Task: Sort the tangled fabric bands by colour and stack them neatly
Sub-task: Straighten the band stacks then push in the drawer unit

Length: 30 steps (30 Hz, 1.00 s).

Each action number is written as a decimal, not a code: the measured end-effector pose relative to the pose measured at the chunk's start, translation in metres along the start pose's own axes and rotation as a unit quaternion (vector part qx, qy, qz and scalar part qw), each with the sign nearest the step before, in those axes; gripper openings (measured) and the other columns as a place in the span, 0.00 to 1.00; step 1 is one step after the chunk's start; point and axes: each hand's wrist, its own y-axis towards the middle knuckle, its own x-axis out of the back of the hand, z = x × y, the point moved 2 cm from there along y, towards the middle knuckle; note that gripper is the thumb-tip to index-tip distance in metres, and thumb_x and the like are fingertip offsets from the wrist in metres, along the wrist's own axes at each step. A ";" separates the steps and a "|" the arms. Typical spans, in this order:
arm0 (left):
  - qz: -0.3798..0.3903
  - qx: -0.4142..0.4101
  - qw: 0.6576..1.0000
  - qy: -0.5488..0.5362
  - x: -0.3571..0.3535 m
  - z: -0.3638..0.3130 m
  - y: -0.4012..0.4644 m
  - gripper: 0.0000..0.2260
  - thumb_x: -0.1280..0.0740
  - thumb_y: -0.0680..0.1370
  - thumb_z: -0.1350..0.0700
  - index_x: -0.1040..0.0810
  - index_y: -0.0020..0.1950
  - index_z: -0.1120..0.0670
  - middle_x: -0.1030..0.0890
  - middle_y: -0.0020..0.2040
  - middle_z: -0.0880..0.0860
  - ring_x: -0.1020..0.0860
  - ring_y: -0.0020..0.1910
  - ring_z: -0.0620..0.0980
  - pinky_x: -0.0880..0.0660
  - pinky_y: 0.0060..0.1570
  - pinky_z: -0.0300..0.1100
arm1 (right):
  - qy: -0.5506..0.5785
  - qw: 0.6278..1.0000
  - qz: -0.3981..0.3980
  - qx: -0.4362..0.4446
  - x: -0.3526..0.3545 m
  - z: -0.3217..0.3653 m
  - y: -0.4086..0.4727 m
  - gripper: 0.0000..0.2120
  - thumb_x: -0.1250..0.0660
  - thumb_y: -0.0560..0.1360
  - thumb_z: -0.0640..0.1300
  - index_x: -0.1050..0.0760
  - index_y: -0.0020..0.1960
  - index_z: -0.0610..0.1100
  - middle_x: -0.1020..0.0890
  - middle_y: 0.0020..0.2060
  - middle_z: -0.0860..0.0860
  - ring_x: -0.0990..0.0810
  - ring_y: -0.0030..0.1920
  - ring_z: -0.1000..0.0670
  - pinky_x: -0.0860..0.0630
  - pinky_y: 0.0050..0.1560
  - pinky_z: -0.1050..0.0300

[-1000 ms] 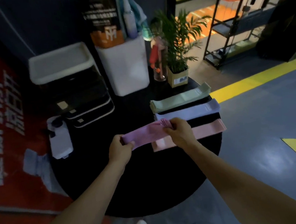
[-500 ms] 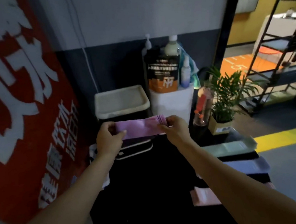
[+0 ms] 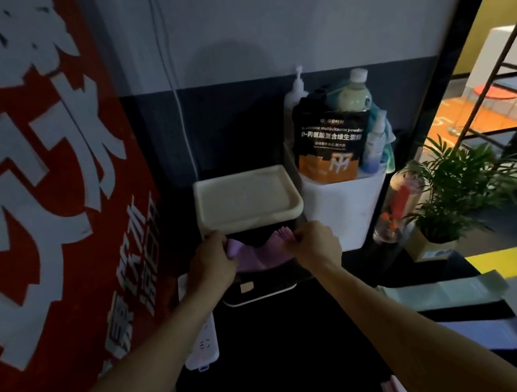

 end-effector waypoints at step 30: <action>-0.006 -0.203 0.974 0.101 -0.031 0.008 -0.041 0.10 0.29 0.71 0.62 0.18 0.51 0.56 0.20 0.53 0.53 0.24 0.55 0.54 0.33 0.51 0.40 | 0.006 0.984 0.030 0.174 0.026 -0.061 -0.021 0.20 0.27 0.69 0.42 0.26 0.60 0.44 0.28 0.56 0.48 0.27 0.56 0.48 0.26 0.52 0.54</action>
